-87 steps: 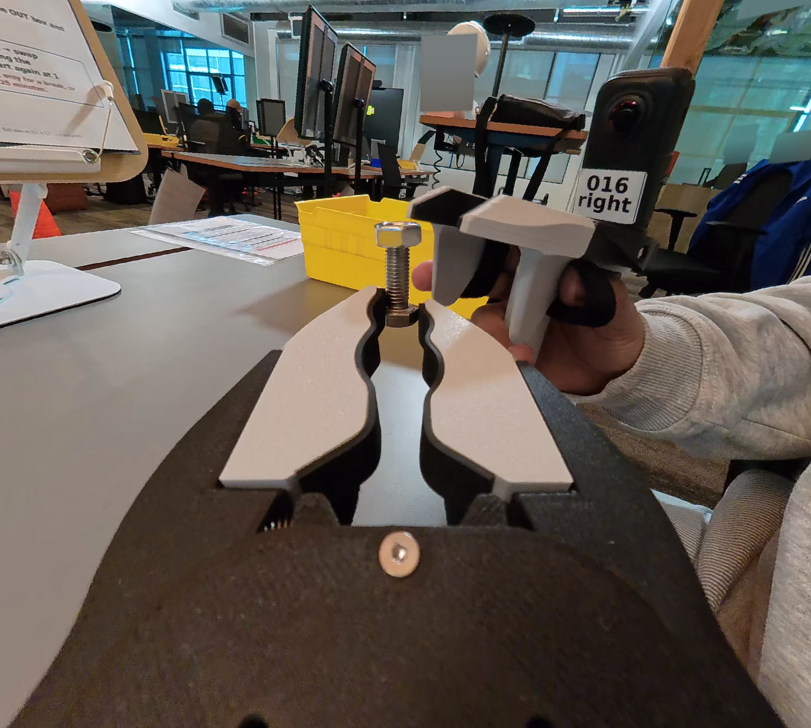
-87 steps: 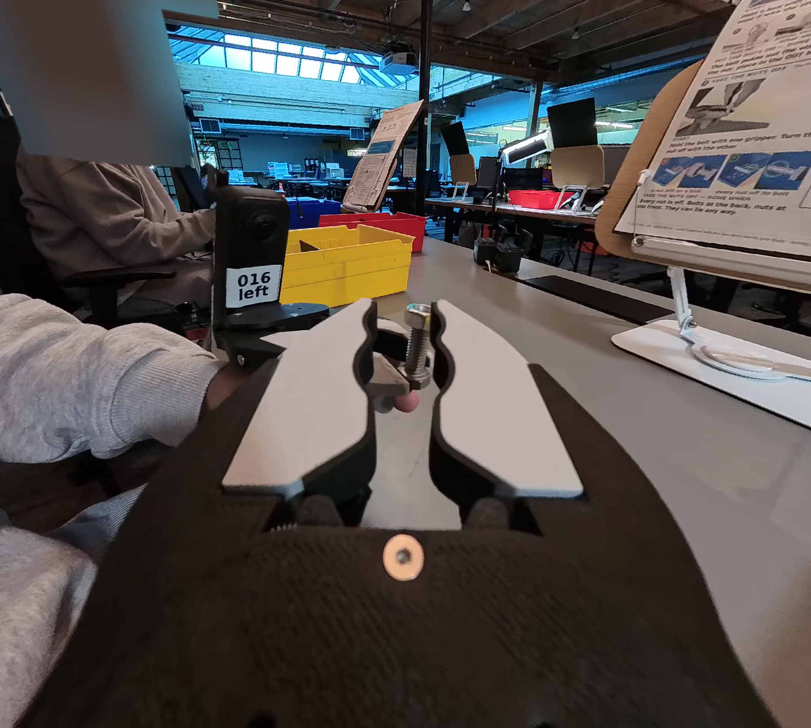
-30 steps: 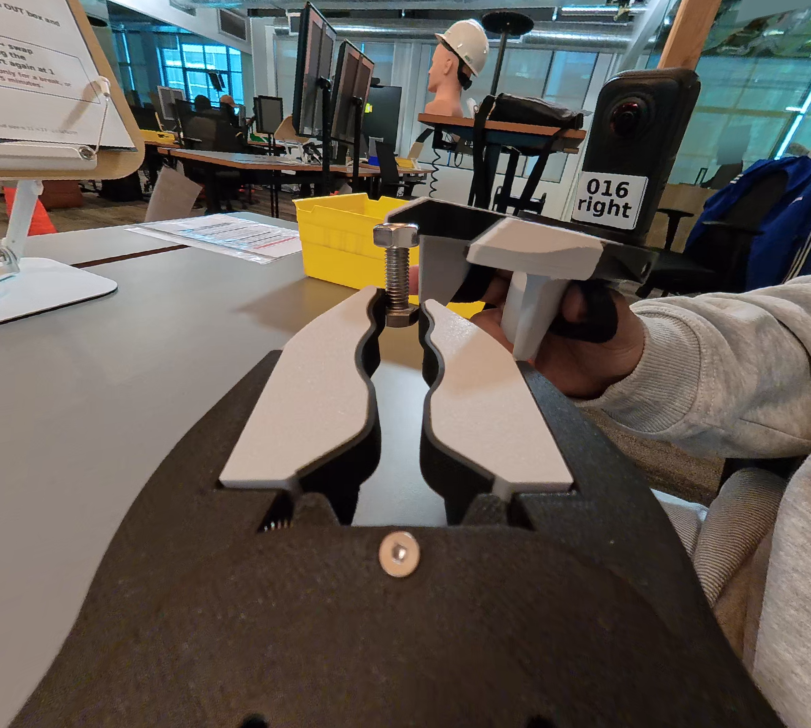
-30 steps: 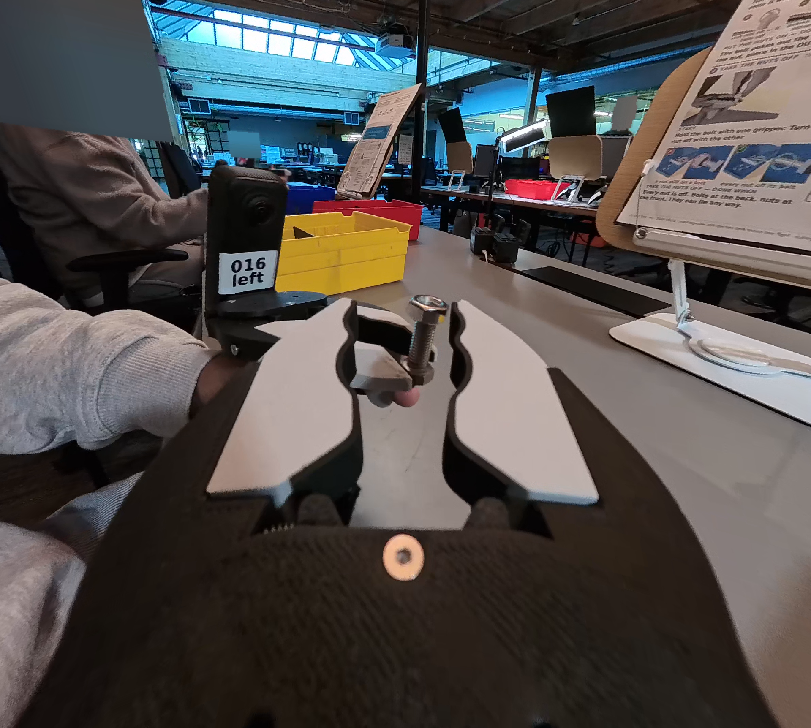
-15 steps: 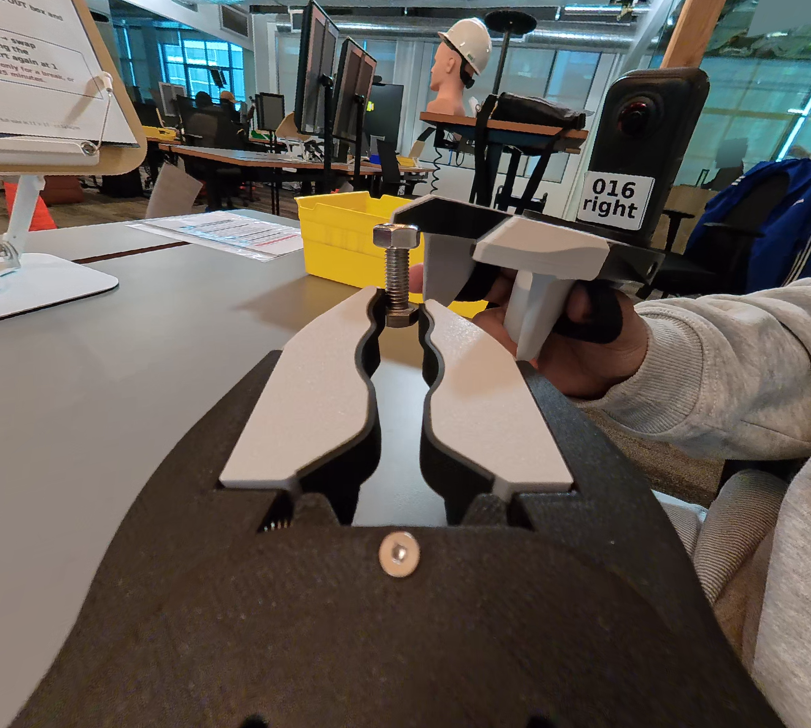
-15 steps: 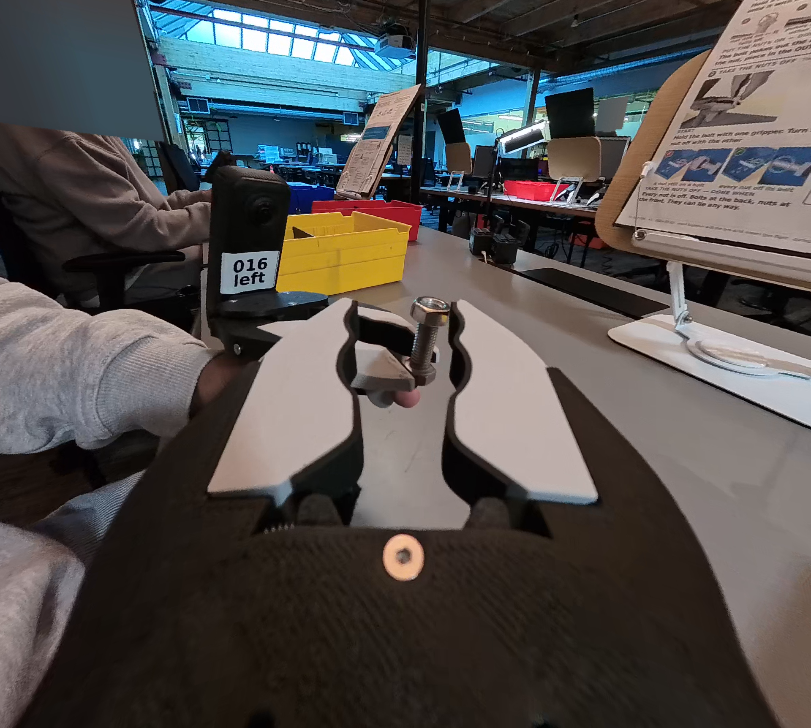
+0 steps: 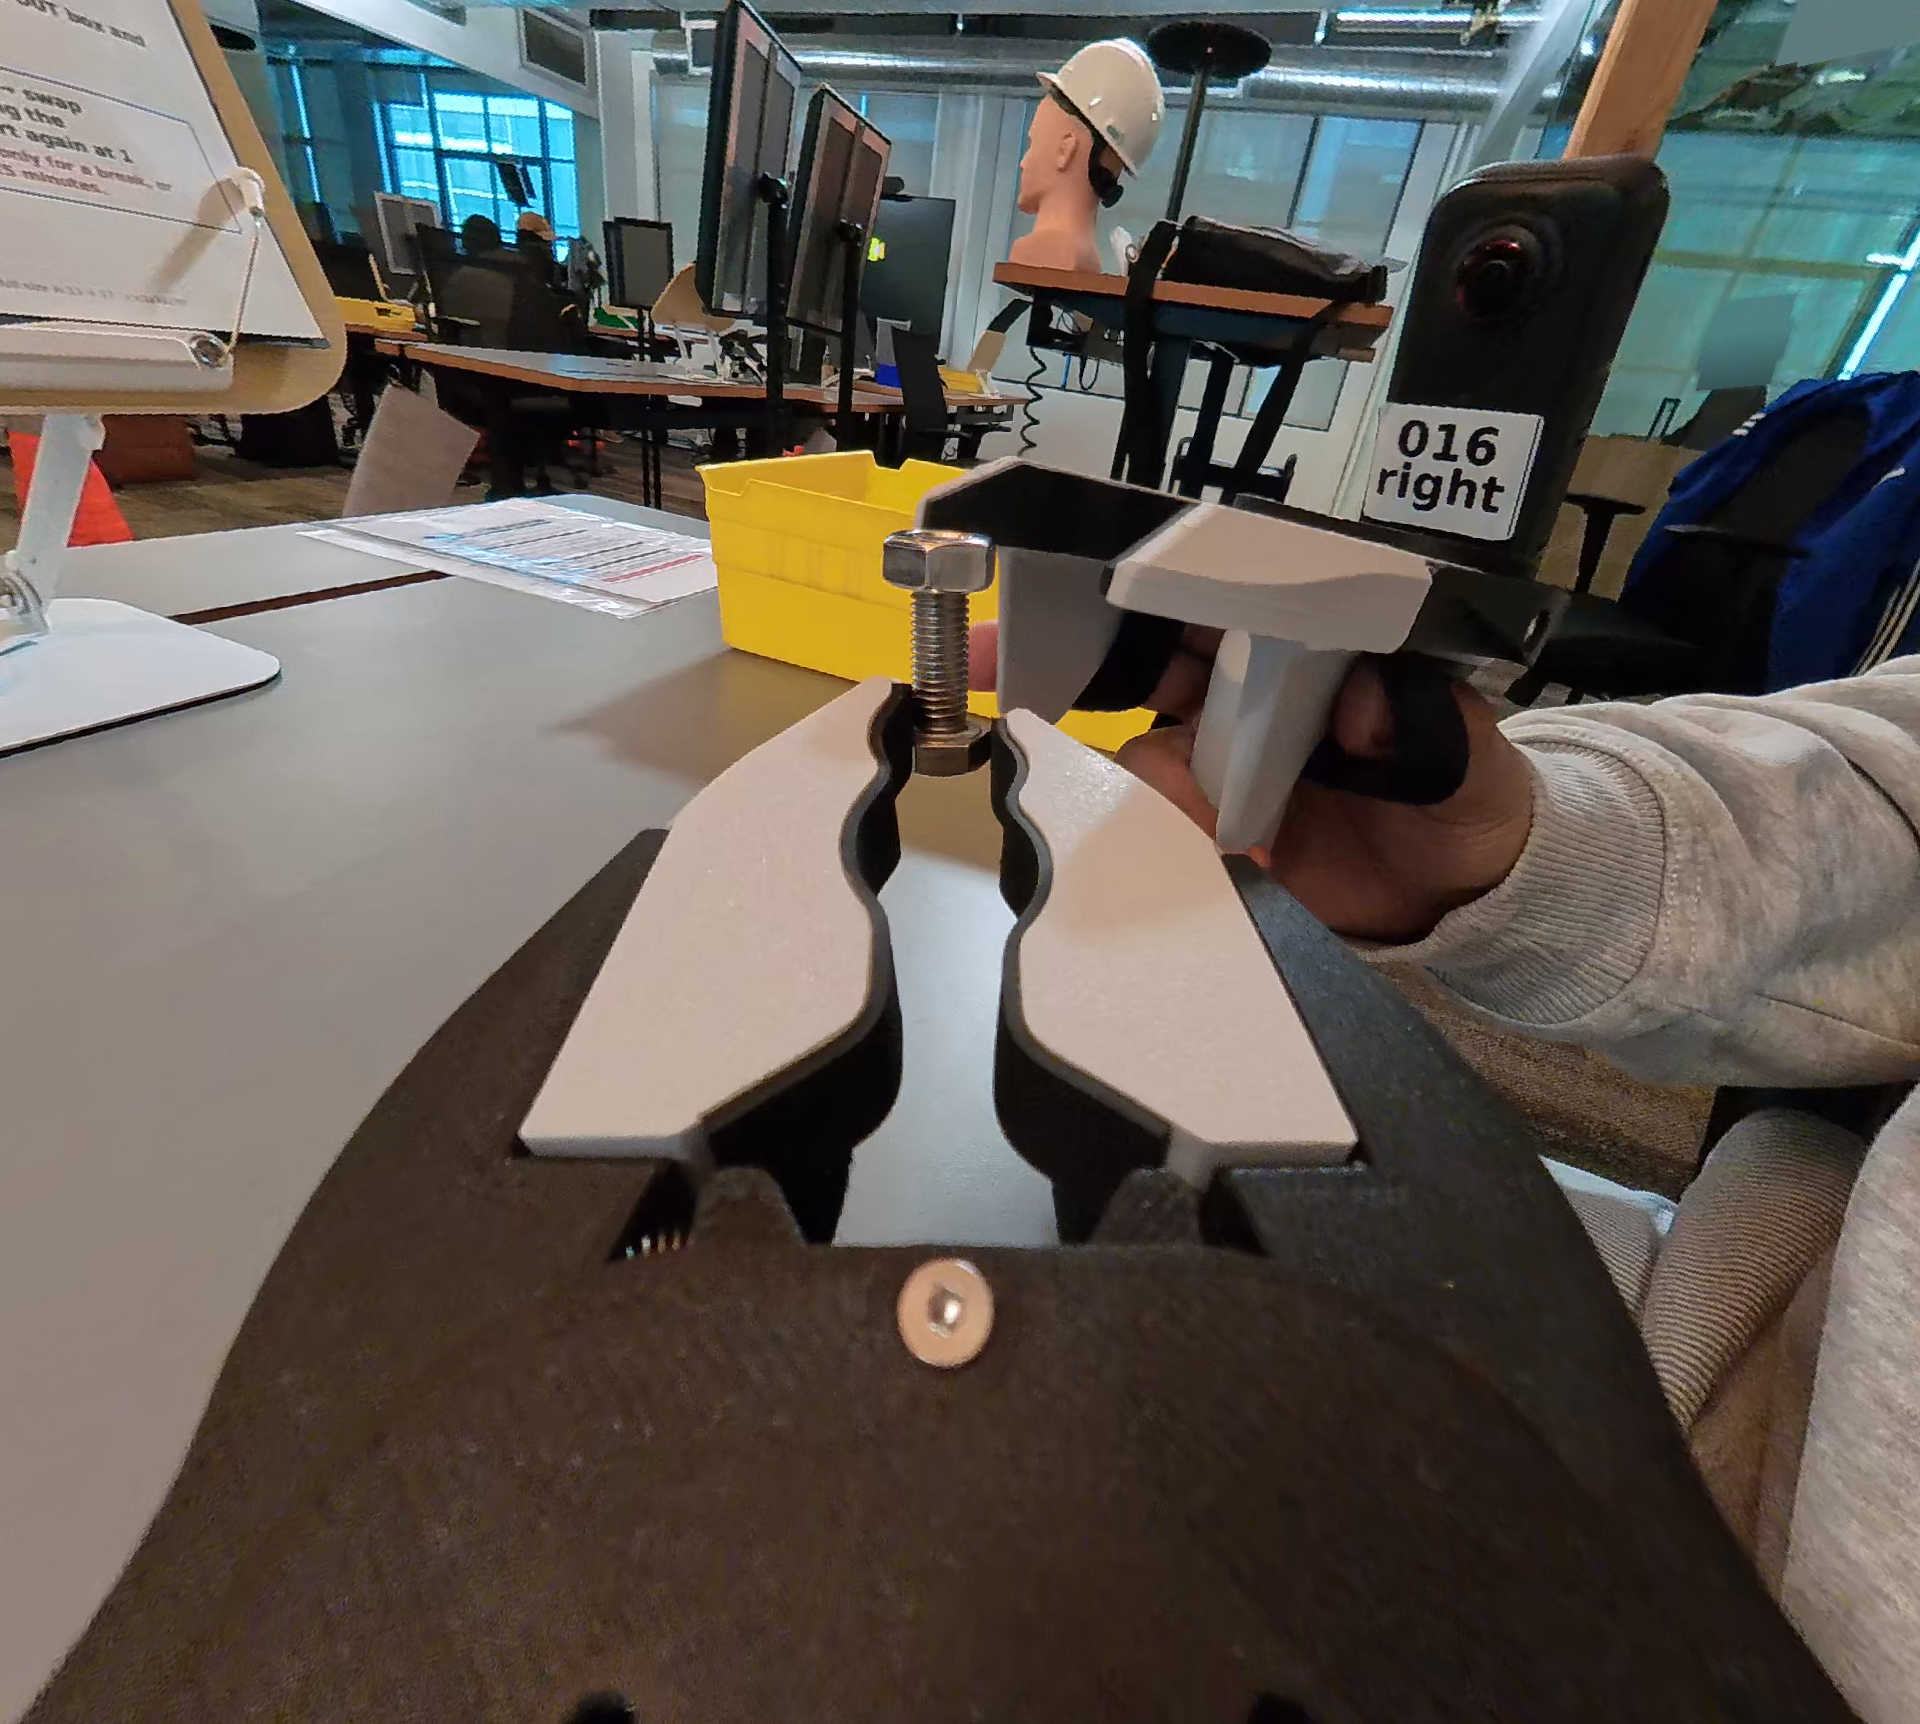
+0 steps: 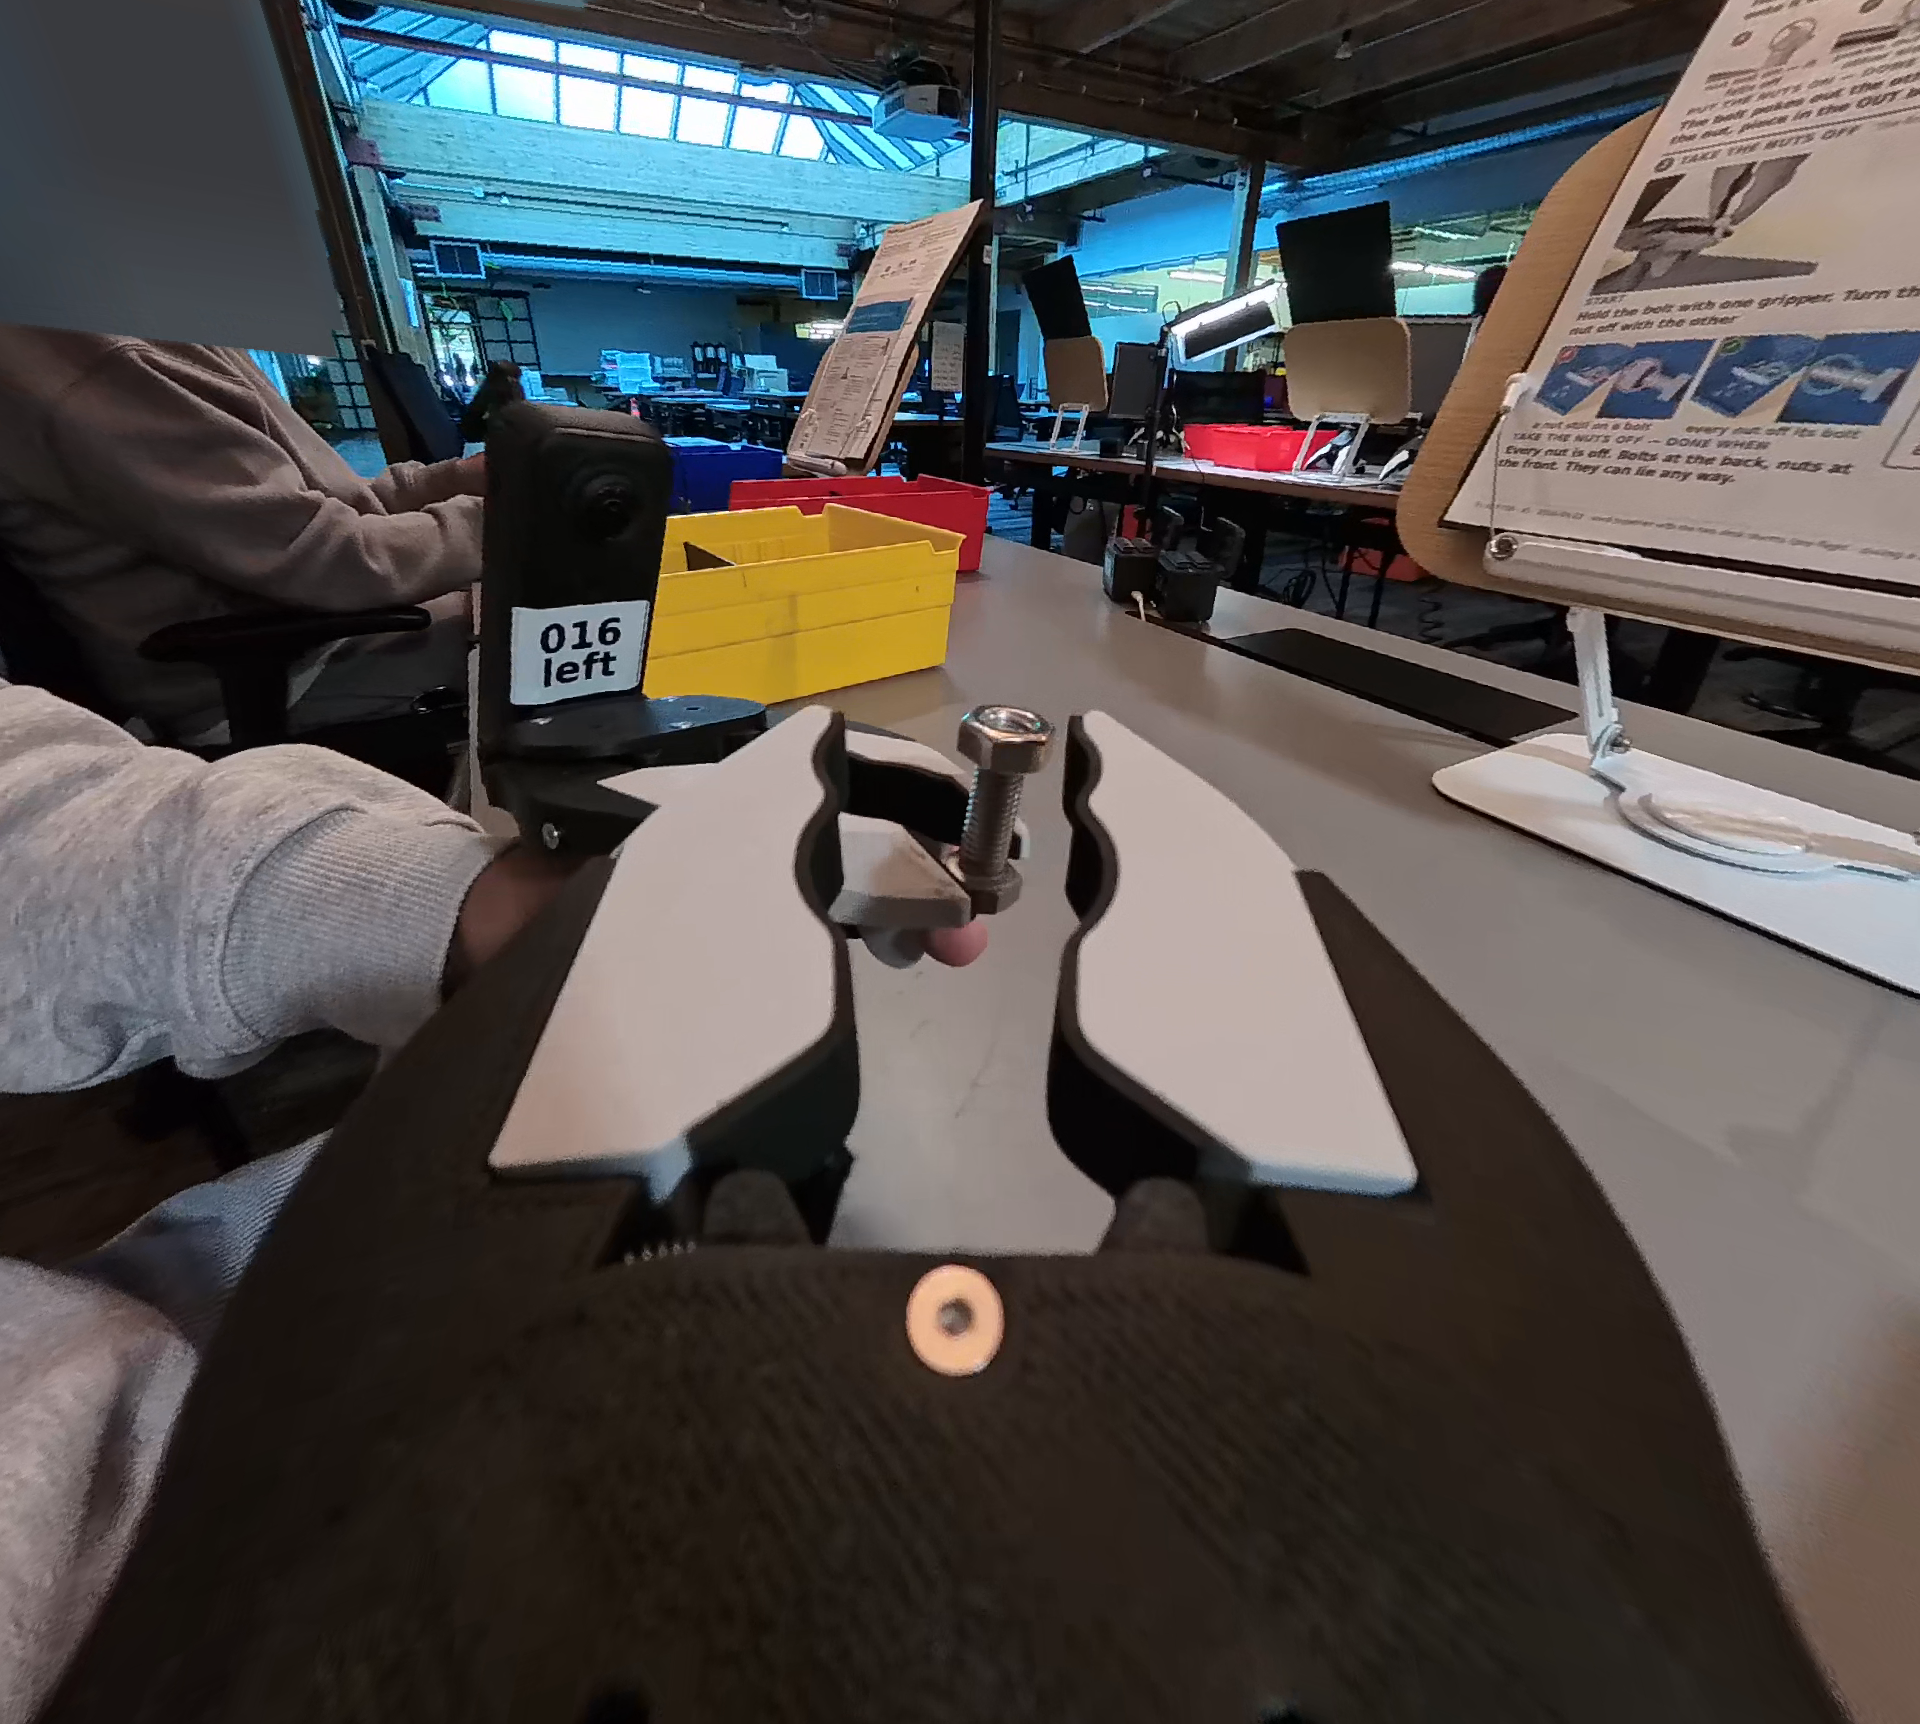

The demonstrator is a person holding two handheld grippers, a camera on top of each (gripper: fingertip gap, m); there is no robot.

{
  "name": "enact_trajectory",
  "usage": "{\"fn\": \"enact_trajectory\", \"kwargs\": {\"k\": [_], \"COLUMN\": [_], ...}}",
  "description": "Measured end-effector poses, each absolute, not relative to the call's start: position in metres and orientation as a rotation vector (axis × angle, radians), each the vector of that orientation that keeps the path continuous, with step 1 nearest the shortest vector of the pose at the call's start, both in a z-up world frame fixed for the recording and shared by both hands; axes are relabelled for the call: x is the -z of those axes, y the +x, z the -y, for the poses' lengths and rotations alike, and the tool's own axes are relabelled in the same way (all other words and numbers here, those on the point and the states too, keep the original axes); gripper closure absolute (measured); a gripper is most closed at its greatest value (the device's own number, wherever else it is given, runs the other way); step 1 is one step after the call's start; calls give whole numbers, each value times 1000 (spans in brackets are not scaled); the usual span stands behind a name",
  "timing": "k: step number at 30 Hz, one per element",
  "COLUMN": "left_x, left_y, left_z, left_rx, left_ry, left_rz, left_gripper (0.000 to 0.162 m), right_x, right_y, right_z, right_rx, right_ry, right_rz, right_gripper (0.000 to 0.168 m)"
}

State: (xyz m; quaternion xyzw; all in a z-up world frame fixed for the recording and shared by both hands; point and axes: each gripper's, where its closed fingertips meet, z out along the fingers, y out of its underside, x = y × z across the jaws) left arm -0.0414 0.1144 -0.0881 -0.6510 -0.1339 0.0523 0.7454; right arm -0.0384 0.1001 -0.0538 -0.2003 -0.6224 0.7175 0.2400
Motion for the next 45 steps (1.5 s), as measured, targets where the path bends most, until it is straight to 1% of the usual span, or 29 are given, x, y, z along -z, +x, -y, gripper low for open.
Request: {"fn": "enact_trajectory", "kwargs": {"k": [4, 6, 8, 10, 15, 22, 24, 28, 30, 33, 36, 38, 45], "left_x": [88, 88, 88, 88, 88, 88, 88, 88, 88, 88, 88, 88, 89], "left_y": [-43, -44, -44, -43, -42, -45, -45, -44, -44, -45, -46, -46, -42], "left_z": [-113, -113, -113, -113, -114, -113, -113, -114, -114, -113, -112, -112, -116], "left_rx": [-118, -116, -114, -115, -113, -114, -114, -118, -117, -122, -120, -121, -118], "left_ry": [-1422, -1419, -1419, -1421, -1423, -1417, -1418, -1418, -1419, -1417, -1415, -1415, -1422], "left_rz": [300, 307, 307, 304, 300, 315, 313, 308, 309, 313, 320, 320, 304], "left_gripper": [147, 146, 146, 146, 146, 146, 146, 146, 146, 146, 146, 146, 146], "right_x": [54, 53, 53, 53, 55, 55, 54, 56, 57, 57, 57, 57, 57], "right_y": [-36, -35, -36, -38, -42, -37, -38, -42, -42, -39, -36, -37, -42], "right_z": [-98, -99, -101, -103, -103, -99, -101, -103, -100, -97, -96, -97, -101], "right_rx": [-1973, -1974, -1978, -1983, -1978, -1975, -1982, -1982, -1983, -1979, -1974, -1971, -1992], "right_ry": [-533, -532, -548, -566, -598, -563, -572, -602, -598, -571, -547, -554, -609], "right_rz": [1717, 1721, 1719, 1707, 1704, 1728, 1714, 1707, 1726, 1736, 1744, 1742, 1719], "right_gripper": [131, 139, 141, 140, 130, 140, 140, 132, 132, 134, 141, 142, 129]}}
